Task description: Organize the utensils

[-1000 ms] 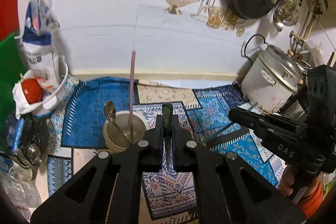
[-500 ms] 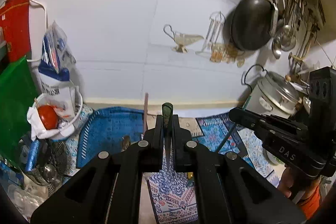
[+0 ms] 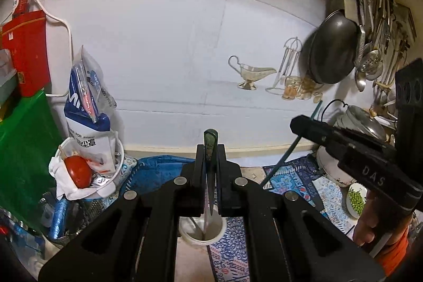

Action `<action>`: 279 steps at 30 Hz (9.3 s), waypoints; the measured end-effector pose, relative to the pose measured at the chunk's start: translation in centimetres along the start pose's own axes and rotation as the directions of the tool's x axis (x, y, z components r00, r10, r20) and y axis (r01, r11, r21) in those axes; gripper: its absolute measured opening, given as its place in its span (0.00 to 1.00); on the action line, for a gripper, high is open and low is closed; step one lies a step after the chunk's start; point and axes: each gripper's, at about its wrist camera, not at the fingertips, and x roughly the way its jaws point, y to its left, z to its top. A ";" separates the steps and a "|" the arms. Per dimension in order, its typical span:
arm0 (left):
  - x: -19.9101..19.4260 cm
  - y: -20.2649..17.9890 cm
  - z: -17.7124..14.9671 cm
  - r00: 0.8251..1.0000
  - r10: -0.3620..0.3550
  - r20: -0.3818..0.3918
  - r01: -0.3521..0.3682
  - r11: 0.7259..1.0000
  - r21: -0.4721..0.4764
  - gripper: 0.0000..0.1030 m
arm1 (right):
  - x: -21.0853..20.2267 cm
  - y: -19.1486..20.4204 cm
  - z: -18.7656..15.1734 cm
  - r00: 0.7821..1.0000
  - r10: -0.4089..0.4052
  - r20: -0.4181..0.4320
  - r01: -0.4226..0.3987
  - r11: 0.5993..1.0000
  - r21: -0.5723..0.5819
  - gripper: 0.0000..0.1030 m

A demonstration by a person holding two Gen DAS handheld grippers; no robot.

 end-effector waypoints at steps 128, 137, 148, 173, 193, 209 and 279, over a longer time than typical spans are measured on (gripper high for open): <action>18.0 -8.2 -19.4 0.775 -0.076 -0.628 0.124 0.992 0.034 0.02 | 4.2 -13.7 -21.8 0.801 -0.072 -0.595 0.277 0.924 0.263 0.29; 16.5 -8.0 -18.5 0.805 -0.076 -0.588 0.141 0.988 0.066 0.01 | 6.6 -13.6 -22.4 0.758 -0.088 -0.647 0.316 0.917 0.246 0.21; 16.6 -7.5 -18.6 0.805 -0.104 -0.584 0.159 0.986 0.044 0.01 | 8.0 -12.9 -22.1 0.730 -0.137 -0.670 0.334 0.926 0.175 0.15; 13.5 -8.0 -15.8 0.864 -0.123 -0.488 0.163 0.986 0.042 0.00 | 5.7 -13.2 -20.6 0.772 -0.094 -0.629 0.278 0.940 0.200 0.09; 11.2 -5.4 -15.2 0.889 -0.060 -0.453 0.074 0.997 0.014 0.00 | 11.7 -11.3 -21.5 0.710 -0.204 -0.674 0.217 0.974 -0.066 0.06; 8.8 -6.2 -13.4 0.924 -0.065 -0.377 0.079 0.997 0.022 0.00 | 2.5 -12.3 -16.3 0.863 -0.188 -0.469 0.274 0.954 0.122 0.06; 13.5 4.3 -8.2 0.978 0.045 -0.203 -0.051 0.998 -0.025 0.00 | 11.3 -0.4 -5.4 0.952 -0.059 -0.299 0.067 0.998 0.015 0.06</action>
